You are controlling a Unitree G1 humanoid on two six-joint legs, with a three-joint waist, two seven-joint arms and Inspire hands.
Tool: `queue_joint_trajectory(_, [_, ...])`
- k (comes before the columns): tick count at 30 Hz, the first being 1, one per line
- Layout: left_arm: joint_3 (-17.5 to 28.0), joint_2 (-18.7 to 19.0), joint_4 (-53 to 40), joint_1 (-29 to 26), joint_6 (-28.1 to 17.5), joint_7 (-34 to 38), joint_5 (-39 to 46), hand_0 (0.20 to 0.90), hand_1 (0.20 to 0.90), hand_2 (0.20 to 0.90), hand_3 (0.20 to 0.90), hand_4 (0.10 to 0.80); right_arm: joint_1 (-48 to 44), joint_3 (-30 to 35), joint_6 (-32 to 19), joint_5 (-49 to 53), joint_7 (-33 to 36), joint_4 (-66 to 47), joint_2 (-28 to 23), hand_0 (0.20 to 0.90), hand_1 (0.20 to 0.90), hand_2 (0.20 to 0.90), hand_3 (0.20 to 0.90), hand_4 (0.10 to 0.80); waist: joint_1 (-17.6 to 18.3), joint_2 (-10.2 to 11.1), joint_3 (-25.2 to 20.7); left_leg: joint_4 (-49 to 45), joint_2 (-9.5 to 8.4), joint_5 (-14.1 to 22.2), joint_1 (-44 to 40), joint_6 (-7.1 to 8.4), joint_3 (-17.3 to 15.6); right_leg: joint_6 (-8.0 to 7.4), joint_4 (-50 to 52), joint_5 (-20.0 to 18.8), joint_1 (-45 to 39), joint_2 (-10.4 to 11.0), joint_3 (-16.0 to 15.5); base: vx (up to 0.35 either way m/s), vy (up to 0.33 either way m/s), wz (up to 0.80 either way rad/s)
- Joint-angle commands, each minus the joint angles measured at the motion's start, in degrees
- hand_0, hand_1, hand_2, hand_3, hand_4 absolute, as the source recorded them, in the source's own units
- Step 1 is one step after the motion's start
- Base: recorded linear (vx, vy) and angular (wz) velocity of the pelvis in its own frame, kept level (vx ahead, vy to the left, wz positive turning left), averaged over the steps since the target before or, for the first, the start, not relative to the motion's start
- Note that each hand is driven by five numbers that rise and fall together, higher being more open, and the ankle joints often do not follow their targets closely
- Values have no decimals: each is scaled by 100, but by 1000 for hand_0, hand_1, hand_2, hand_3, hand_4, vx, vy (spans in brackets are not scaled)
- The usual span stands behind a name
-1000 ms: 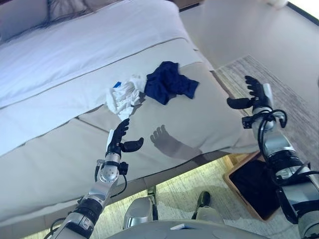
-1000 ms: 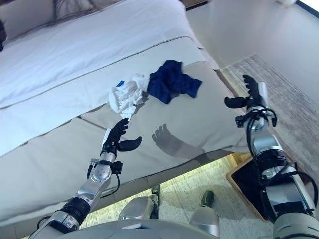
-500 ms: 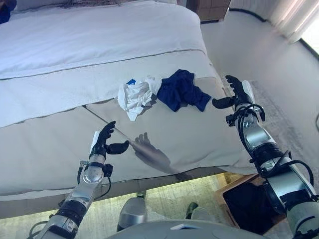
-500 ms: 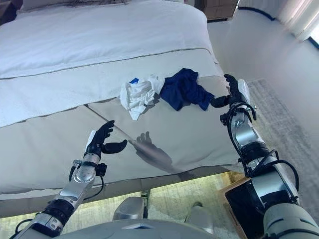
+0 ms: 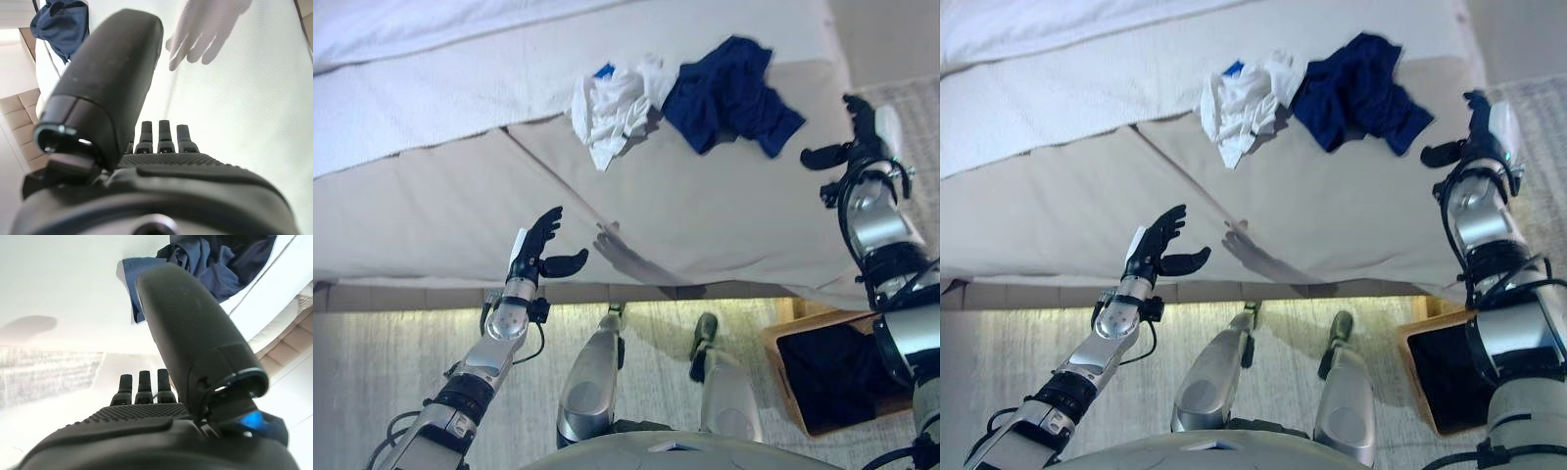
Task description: Pick up the clothes from the bed and place them into the basket
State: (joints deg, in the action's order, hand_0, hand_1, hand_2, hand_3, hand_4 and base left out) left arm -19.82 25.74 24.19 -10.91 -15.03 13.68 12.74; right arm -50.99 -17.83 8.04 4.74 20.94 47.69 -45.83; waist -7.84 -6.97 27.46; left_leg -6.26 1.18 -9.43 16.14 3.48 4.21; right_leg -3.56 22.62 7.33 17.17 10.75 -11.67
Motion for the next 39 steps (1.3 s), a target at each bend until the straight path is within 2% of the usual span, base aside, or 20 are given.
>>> queue_joint_trajectory(1, [-31, 343, -1035, -198, -779, 206, 180, 900, 900, 900, 900, 800, -1118, -318, -563, 316, 507, -521, -250, 900, 900, 900, 900, 800, -173, 134, 32, -1687, -412, 1501, 422, -289, -402, 414, 555, 85, 200, 61, -379, -53, 58, 32])
queue_joint_trajectory(5, [-127, 347, -1320, -250, -733, 261, 248, 900, 900, 900, 900, 800, -1389, -200, -534, 365, 814, -593, -177, 900, 900, 900, 900, 800, -253, 50, 233, -2394, -576, 1745, 1074, -395, -452, 503, 1455, 374, 831, 235, -394, -4, 28, 27])
queue_joint_trajectory(6, [-148, 347, -1361, -245, -741, 272, 247, 900, 900, 900, 900, 800, -1450, -202, -535, 423, 885, -597, -148, 900, 900, 900, 900, 800, -283, 51, 232, -2584, -600, 1952, 1167, -415, -464, 460, 1723, 590, 943, 263, -356, 67, 2, 26])
queue_joint_trajectory(8, [-203, 366, -1485, -220, -803, 331, 222, 900, 900, 900, 900, 800, -1588, -158, -538, 646, 996, -595, -141, 900, 900, 900, 900, 800, -338, 29, 233, -2940, -642, 2055, 1554, -448, -496, 489, 2100, 701, 1281, 320, -361, 20, -6, 12])
queue_joint_trajectory(13, [-229, 437, -1749, -171, -876, 366, 338, 900, 900, 900, 900, 800, -1960, -101, -573, 1132, 1144, -361, -144, 900, 900, 900, 900, 800, -459, -26, 233, -3634, -659, 2264, 2261, -539, -512, 572, 2885, 968, 1956, 382, -341, -6, -18, 15])
queue_joint_trajectory(23, [-94, 591, -2293, 74, -1117, 315, 565, 900, 900, 900, 900, 800, -2402, -13, -661, 2082, 1058, -183, -319, 900, 900, 900, 900, 800, -645, -121, 233, -4352, -721, 2361, 3124, -660, -358, 629, 3630, 1179, 2821, 373, -283, 19, -59, 10])
queue_joint_trajectory(33, [209, 794, -2850, 365, -1378, 301, 596, 900, 900, 900, 900, 800, -2759, -209, -250, 2273, 884, -204, -583, 900, 900, 900, 900, 800, -745, -140, 233, -4948, -811, 2378, 4047, -703, -276, 605, 4125, 1224, 3666, 355, -159, 5, -45, 8])
queue_joint_trajectory(36, [218, 809, -2858, 391, -1411, 335, 559, 900, 900, 900, 900, 800, -2897, -316, -268, 2400, 912, -144, -642, 900, 900, 900, 900, 800, -746, -128, 233, -5033, -804, 2392, 4168, -705, -284, 601, 4172, 1219, 3766, 347, -145, 0, 0, 0])
queue_joint_trajectory(37, [248, 832, -2876, 420, -1426, 335, 556, 900, 900, 900, 900, 800, -2970, -347, -342, 2413, 891, -106, -672, 484, 484, 484, 414, 314, -745, -138, 233, -5064, -801, 2398, 4229, -712, -289, 597, 4198, 1227, 3823, 337, -130, 0, 0, 0])
queue_joint_trajectory(38, [250, 835, -2875, 430, -1434, 342, 550, 900, 900, 900, 900, 800, -2988, -354, -353, 2381, 924, -102, -684, 484, 484, 484, 414, 314, -743, -136, 233, -5074, -797, 2397, 4243, -710, -292, 595, 4208, 1226, 3835, 333, -128, -10, 2, 3])
queue_joint_trajectory(39, [252, 844, -2892, 445, -1439, 362, 545, 900, 900, 900, 900, 800, -3027, -378, -372, 2329, 1017, -108, -700, 300, 300, 300, 200, 100, -743, -135, 233, -5118, -804, 2405, 4271, -697, -289, 591, 4228, 1224, 3856, 326, -122, -6, -2, 3])
